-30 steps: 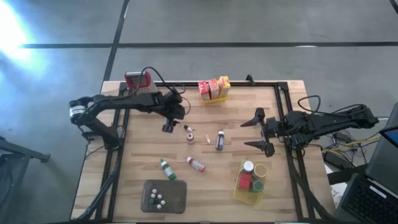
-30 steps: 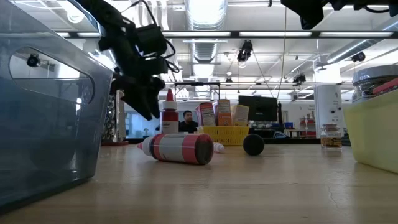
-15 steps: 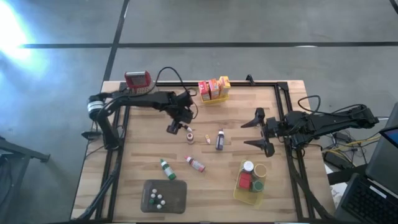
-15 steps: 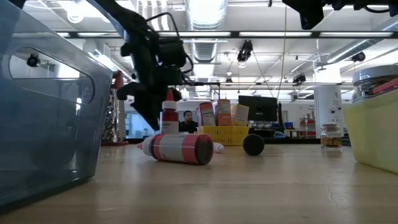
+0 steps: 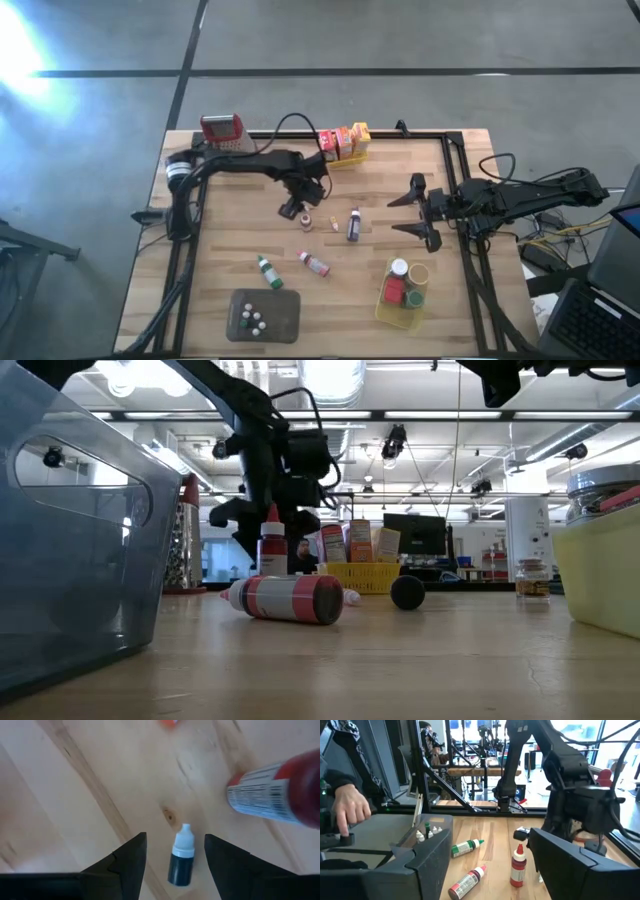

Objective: Pick & Place Kitchen Items
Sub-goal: Put the black food coloring bottle into the black bin

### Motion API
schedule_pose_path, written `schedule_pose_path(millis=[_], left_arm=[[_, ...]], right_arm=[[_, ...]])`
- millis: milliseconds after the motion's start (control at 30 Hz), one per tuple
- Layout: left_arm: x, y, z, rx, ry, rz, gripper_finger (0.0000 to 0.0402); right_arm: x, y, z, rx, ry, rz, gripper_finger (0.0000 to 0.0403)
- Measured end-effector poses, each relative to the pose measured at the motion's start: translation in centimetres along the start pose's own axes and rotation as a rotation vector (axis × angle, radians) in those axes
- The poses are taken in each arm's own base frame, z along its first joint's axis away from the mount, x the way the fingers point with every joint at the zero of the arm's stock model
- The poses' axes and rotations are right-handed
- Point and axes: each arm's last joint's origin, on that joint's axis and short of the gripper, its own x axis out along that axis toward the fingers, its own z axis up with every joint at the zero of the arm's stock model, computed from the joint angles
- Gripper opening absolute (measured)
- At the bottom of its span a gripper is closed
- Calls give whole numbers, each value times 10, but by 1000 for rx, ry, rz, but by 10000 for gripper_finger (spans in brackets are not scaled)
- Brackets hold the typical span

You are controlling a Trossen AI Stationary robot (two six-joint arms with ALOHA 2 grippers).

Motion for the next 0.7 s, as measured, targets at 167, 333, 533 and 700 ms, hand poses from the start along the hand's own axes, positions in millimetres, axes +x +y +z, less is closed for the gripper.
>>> schedule_pose_path(millis=[167,333,533,700], left_arm=[[10,1,0,-3,16,-16,204],[19,-1,-2,-30,37,-38,204],[21,0,1,-57,18,-21,203],[24,-4,1,-26,22,-27,179]], right_arm=[[0,0,0,0,0,0,246],[0,0,0,0,0,0,234],[0,0,0,0,0,0,222],[0,0,0,0,0,0,216]])
